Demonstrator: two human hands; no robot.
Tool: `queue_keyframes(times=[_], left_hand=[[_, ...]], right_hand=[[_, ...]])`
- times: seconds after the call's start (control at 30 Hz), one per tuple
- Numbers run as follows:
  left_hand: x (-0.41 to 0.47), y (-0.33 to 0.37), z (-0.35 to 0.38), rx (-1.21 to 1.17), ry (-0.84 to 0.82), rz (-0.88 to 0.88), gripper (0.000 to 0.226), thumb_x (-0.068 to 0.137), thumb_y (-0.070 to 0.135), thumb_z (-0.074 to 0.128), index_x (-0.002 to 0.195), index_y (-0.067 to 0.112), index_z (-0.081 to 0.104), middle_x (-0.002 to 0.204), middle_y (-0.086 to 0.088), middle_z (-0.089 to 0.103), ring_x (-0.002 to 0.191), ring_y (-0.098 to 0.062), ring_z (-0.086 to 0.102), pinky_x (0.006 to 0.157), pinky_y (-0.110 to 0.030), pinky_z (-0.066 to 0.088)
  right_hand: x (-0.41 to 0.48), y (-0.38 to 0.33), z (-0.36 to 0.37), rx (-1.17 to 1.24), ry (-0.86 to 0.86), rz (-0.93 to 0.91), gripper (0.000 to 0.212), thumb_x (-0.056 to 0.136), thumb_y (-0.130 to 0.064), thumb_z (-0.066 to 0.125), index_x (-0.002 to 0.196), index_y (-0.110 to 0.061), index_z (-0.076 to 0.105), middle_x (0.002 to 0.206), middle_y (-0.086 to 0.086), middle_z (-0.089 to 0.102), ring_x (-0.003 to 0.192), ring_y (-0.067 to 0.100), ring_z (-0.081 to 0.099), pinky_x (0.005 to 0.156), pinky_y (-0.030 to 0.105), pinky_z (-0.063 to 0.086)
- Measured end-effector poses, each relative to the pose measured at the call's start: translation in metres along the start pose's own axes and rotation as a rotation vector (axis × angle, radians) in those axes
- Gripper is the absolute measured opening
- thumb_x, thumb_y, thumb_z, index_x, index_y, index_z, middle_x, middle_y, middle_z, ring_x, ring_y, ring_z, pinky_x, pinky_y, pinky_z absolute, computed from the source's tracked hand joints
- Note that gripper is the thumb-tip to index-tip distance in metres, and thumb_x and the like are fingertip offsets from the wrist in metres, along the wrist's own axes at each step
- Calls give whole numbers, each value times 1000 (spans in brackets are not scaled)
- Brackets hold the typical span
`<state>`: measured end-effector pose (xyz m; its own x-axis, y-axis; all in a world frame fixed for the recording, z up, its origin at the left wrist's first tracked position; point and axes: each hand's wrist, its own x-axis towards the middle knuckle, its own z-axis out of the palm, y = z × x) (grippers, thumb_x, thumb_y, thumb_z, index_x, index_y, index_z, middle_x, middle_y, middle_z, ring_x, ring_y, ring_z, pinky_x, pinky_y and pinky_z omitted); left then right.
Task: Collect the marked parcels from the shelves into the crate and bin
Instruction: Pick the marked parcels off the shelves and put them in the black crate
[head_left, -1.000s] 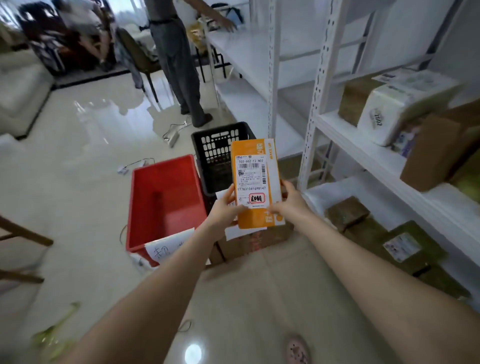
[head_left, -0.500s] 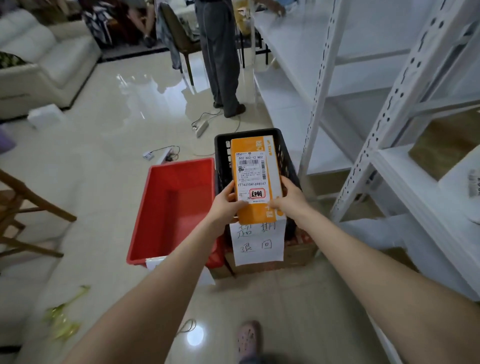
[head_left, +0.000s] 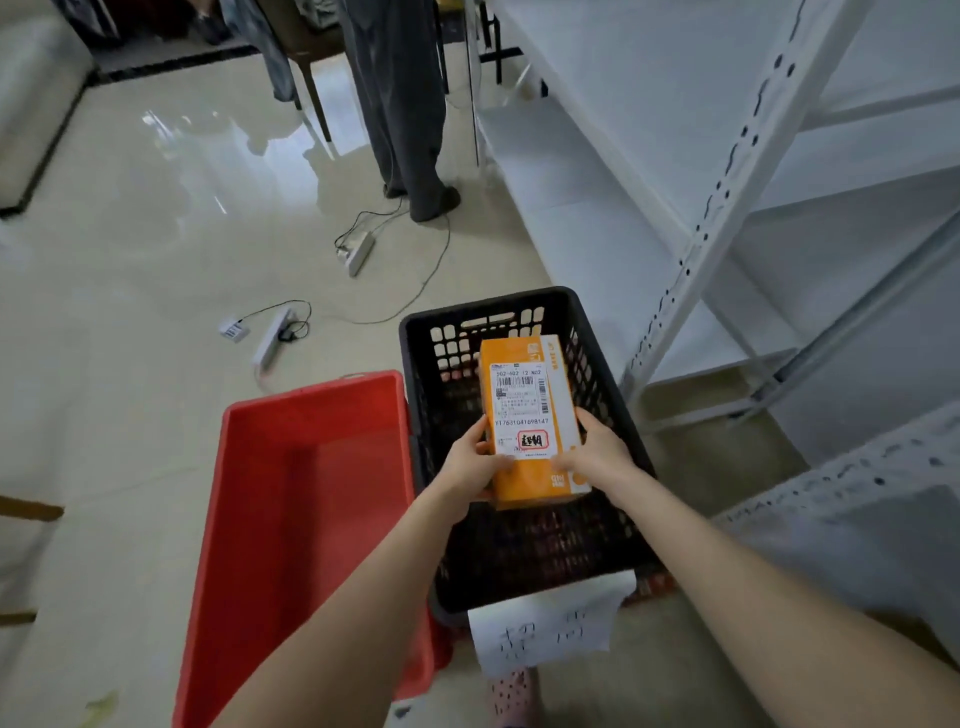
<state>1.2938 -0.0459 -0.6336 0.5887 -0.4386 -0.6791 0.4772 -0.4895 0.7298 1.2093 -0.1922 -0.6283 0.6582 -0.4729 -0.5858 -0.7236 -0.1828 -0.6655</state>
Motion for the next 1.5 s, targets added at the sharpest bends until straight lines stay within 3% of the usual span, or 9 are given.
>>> queue_keyframes(times=[0.17,0.33,0.47,0.57,0.67,0.73,0.87,1.2,1.5], left_hand=[[83,-6,2,-30,37,-48,75,89,6,62,149,32,25,118,4,59,112,-22,58,86,-46,55],[165,-17,8,-21,57,-32,69,90,-3,54,148,25,30,122,-3,60,110,-23,61,90,-43,54],[221,-35,15,50,67,30,63,87,-10,45,141,22,41,109,6,59,104,-14,58,81,-25,53],[243,-52,20,132,21,26,73,82,-3,53,146,27,33,129,3,56,116,-16,56,96,-35,50],[251,-64,24,454,-27,105,99,76,18,70,153,26,9,152,1,29,138,-18,34,108,-38,39],[254,-72,27,786,-25,160,108,79,29,73,153,24,-4,160,-2,4,143,-22,24,103,-42,43],[260,-78,31,1100,138,226,99,88,27,63,152,20,-13,161,-7,-1,131,-27,42,85,-37,53],[252,-62,39,1162,122,181,107,80,30,74,153,17,-3,161,-2,2,138,-23,33,93,-35,50],[186,-29,21,1301,110,183,106,78,32,75,153,19,1,159,-3,13,139,-24,32,96,-37,50]], right_hand=[[75,7,15,-109,40,18,64,79,-13,72,132,-31,41,114,-5,63,90,13,60,80,36,55],[152,23,38,-397,-28,27,106,66,-46,78,148,-42,12,135,1,40,120,26,44,92,40,48],[200,44,57,-629,-40,30,100,75,-48,74,150,-39,8,142,5,24,126,27,30,92,39,42],[222,57,68,-791,-5,-6,87,84,-37,69,149,-37,11,151,9,15,133,30,25,99,41,39],[232,68,76,-903,-8,-56,78,92,-23,58,151,-32,8,159,11,-5,146,35,-1,117,46,16],[233,72,78,-948,-16,-88,82,92,-19,57,152,-29,1,159,11,-12,146,35,-11,120,46,6],[244,71,74,-1038,0,-144,86,92,-21,58,152,-25,-3,159,14,-11,146,34,-14,120,47,0],[246,69,57,-1062,-41,-146,89,88,-19,63,153,-23,1,160,12,-5,146,35,-13,120,47,-1],[179,46,46,-940,32,-131,85,87,-24,66,152,-24,10,156,10,14,147,33,5,116,45,19]])
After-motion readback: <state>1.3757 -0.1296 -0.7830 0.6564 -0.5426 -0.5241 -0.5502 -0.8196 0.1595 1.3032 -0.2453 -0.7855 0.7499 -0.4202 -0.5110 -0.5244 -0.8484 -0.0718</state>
